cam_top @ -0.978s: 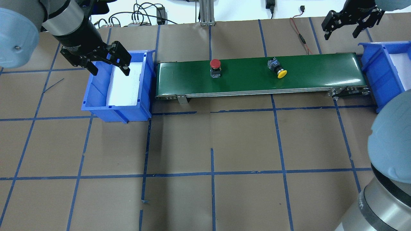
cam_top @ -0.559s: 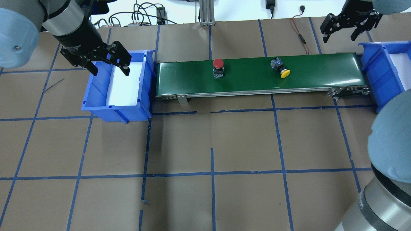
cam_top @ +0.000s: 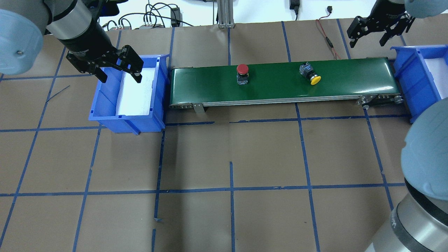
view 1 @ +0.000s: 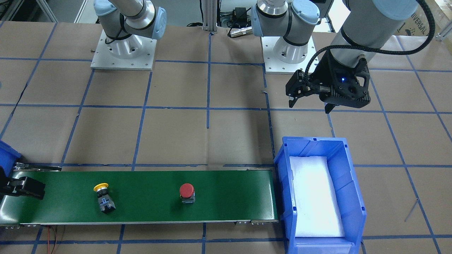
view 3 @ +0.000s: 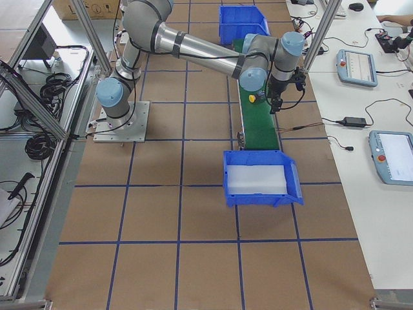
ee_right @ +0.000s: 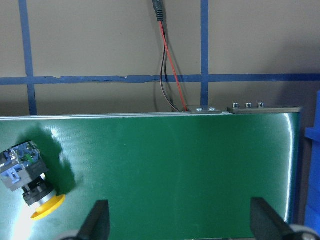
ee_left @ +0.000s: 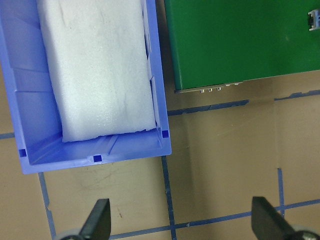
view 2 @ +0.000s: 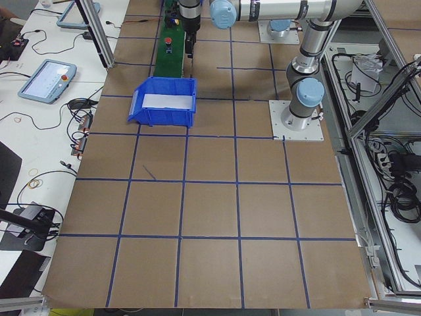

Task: Transport two buttons from left to right
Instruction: 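Move the right gripper above the conveyor's far end toward the yellow button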

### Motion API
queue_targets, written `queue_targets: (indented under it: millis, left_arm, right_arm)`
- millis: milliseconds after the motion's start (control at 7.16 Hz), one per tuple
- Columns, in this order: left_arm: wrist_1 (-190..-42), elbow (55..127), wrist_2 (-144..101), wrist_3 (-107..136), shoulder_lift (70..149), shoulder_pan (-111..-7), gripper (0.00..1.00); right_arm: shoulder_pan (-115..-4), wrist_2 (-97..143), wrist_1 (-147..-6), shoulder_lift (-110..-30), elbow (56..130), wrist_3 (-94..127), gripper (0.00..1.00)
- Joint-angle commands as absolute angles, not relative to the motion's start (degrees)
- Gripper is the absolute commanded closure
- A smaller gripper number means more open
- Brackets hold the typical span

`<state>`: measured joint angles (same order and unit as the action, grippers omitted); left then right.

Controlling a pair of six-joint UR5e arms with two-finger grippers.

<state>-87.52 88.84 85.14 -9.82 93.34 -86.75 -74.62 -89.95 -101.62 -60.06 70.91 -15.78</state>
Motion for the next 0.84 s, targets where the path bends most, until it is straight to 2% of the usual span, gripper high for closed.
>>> queue_targets:
  millis: [0,698]
  left_arm:
    - [-87.5,88.9,85.1,-9.8,93.3,-86.7,0.0]
    - [-87.3,88.9,85.0,-9.7,93.5,-86.7,0.0]
  right_arm:
    - [-74.7,-88.6,-103.3,-59.7,71.4,-17.9,0.01]
    - [-74.7,-88.2,-104.5,-60.2,72.7,-17.4,0.01]
